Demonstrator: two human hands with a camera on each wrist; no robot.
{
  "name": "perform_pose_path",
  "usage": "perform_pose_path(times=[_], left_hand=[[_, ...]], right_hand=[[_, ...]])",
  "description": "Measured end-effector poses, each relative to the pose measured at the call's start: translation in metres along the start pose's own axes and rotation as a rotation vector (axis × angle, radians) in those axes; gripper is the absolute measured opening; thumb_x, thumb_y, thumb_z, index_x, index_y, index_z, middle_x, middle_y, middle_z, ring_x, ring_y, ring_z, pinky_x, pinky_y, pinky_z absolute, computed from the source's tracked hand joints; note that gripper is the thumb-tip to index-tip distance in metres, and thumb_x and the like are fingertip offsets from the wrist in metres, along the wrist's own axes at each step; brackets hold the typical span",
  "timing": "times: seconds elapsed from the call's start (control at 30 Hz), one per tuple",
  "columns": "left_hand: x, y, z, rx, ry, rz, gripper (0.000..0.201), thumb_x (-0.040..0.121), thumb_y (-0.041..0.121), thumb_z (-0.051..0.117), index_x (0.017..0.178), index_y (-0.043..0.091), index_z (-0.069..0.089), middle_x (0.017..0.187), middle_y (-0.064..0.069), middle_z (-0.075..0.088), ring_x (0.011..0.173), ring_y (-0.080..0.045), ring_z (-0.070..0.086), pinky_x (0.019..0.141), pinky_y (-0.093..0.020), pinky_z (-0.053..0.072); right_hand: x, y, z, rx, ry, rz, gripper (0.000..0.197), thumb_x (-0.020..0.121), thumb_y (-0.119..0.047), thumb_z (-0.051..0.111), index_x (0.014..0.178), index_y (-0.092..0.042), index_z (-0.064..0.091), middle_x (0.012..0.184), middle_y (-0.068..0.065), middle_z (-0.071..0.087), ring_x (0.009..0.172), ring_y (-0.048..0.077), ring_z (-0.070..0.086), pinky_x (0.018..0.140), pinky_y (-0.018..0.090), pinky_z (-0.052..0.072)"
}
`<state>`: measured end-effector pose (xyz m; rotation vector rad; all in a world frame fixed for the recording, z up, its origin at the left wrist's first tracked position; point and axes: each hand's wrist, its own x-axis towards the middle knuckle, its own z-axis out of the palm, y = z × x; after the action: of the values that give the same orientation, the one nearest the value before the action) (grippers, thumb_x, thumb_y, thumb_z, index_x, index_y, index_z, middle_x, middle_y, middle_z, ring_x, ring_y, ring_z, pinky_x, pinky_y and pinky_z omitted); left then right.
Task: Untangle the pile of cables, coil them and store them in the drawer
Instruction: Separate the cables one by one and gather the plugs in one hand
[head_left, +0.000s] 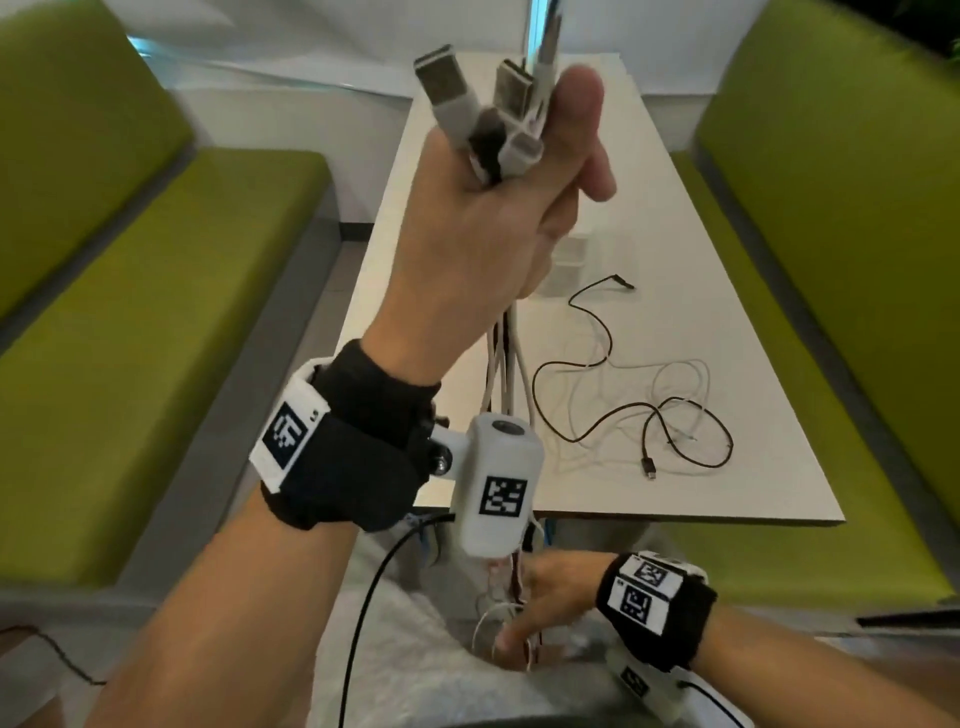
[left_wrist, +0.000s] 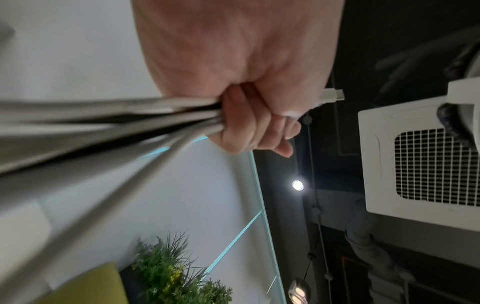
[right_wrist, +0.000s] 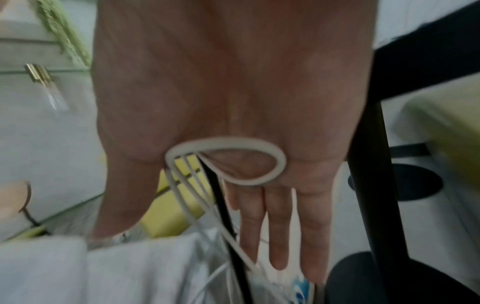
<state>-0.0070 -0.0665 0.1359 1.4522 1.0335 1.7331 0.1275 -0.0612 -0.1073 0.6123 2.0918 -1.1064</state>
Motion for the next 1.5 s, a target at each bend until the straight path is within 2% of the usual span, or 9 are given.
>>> perform_pose_path(times=[0.1,0.37,0.53,0.63,0.77,1.0,1.17,1.33,1.5], left_hand=[[0.001,-0.006,0.009,-0.021,0.006,-0.091,0.034,0.101,0.008,0.042,0.069,0.011,0.055,0.051,0.011,0.055,0.038,0.0,0.031,0.036,-0.012,0.025],[0.004,-0.011,0.009,-0.012,0.049,-0.061,0.032,0.104,0.009,0.038,0.073,0.009,0.05,0.045,0.016,0.051,0.036,0.003,0.033,0.038,-0.011,0.025],[0.01,-0.001,0.003,0.069,0.039,-0.002,0.039,0.104,0.013,0.037,0.069,0.011,0.051,0.044,0.017,0.045,0.036,0.0,0.03,0.037,-0.016,0.022],[0.008,-0.004,0.008,0.042,0.017,-0.021,0.034,0.103,0.008,0.037,0.073,0.01,0.051,0.044,0.017,0.05,0.036,0.002,0.032,0.038,-0.012,0.024],[0.003,-0.01,0.004,-0.013,0.016,-0.064,0.031,0.101,0.003,0.04,0.075,0.011,0.053,0.046,0.016,0.052,0.038,0.004,0.036,0.041,-0.007,0.027],[0.007,-0.002,-0.007,0.019,0.055,0.023,0.033,0.102,0.006,0.038,0.073,0.012,0.053,0.049,0.017,0.053,0.038,0.002,0.034,0.038,-0.011,0.025],[0.015,0.013,-0.024,-0.004,0.145,0.101,0.041,0.103,0.012,0.041,0.064,0.014,0.055,0.045,0.01,0.034,0.035,-0.008,0.021,0.039,-0.019,0.018],[0.005,0.0,-0.018,0.095,0.075,-0.02,0.037,0.104,0.012,0.037,0.069,0.01,0.051,0.045,0.016,0.047,0.037,0.001,0.031,0.036,-0.015,0.023],[-0.007,-0.013,-0.011,0.055,0.077,-0.078,0.033,0.104,0.009,0.038,0.073,0.009,0.049,0.042,0.017,0.049,0.037,0.004,0.033,0.04,-0.01,0.025]], right_hand=[[-0.012,0.0,-0.022,-0.058,0.104,0.032,0.086,0.07,-0.063,0.073,0.141,-0.029,0.038,0.137,-0.007,0.053,0.124,0.019,0.05,0.107,0.04,0.04],[-0.017,0.021,-0.021,-0.109,0.199,0.052,0.014,0.088,-0.032,0.065,0.084,-0.022,0.056,0.076,-0.003,0.058,0.078,0.02,0.056,0.067,0.033,0.046],[0.003,0.026,-0.005,-0.138,0.079,0.173,0.045,0.095,-0.022,0.057,0.138,-0.014,0.047,0.133,0.012,0.054,0.118,0.03,0.054,0.091,0.035,0.046],[0.018,0.027,-0.006,-0.15,0.08,0.223,0.04,0.095,-0.016,0.057,0.133,-0.004,0.051,0.136,0.016,0.051,0.123,0.031,0.049,0.098,0.035,0.043],[0.024,0.028,-0.008,-0.146,0.143,0.247,0.022,0.091,-0.015,0.065,0.109,-0.004,0.062,0.11,0.014,0.066,0.094,0.025,0.061,0.069,0.026,0.044],[0.025,0.022,0.007,-0.39,0.134,0.084,0.029,0.09,0.007,0.046,0.116,0.002,0.058,0.121,0.023,0.056,0.113,0.037,0.053,0.089,0.038,0.042],[0.024,0.034,0.0,-0.385,0.132,0.114,0.036,0.095,0.001,0.043,0.13,-0.004,0.053,0.136,0.017,0.052,0.128,0.031,0.048,0.103,0.035,0.038],[0.005,0.021,-0.015,-0.337,0.145,0.165,0.04,0.098,-0.037,0.049,0.131,-0.013,0.051,0.127,0.013,0.058,0.117,0.031,0.056,0.087,0.035,0.047],[-0.036,0.014,-0.041,-0.221,0.297,0.077,0.023,0.089,-0.025,0.059,0.111,-0.021,0.062,0.102,0.001,0.064,0.089,0.02,0.062,0.073,0.029,0.05]])
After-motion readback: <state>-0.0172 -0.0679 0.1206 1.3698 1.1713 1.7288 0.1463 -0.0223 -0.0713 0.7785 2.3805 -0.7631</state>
